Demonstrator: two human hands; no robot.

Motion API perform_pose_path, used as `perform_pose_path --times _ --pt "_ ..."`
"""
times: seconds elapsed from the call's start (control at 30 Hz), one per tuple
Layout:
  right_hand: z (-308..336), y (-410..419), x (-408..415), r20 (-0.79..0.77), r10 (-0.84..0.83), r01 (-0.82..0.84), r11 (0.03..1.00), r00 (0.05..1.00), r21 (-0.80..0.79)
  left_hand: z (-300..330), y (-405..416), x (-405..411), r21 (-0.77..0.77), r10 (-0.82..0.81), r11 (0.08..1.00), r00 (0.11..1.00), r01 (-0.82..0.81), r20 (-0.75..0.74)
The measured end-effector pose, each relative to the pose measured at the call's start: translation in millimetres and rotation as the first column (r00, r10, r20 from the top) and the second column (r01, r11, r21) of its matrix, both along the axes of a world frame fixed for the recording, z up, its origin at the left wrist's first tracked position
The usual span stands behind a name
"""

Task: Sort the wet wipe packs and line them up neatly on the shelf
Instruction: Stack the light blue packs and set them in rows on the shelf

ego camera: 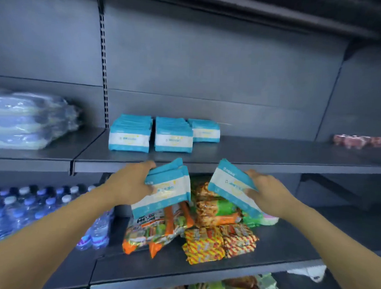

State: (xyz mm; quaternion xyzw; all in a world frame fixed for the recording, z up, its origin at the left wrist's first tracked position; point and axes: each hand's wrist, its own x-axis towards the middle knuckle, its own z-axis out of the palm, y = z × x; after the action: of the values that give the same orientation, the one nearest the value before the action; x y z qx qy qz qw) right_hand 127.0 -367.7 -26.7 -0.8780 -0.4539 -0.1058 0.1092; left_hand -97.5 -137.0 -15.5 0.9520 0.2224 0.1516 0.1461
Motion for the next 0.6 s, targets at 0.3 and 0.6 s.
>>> perform_pose_path --times 0.3,0.6 --pt "59 34 130 -0.014 0.138 -0.137 0.989 0.99 0.061 45 -10 107 0.015 0.126 0.992 0.991 -0.126 0.035" --pt "59 132 211 -0.006 0.257 -0.257 0.966 0.966 0.003 80 32 157 0.096 0.253 0.963 0.967 -0.251 -0.015"
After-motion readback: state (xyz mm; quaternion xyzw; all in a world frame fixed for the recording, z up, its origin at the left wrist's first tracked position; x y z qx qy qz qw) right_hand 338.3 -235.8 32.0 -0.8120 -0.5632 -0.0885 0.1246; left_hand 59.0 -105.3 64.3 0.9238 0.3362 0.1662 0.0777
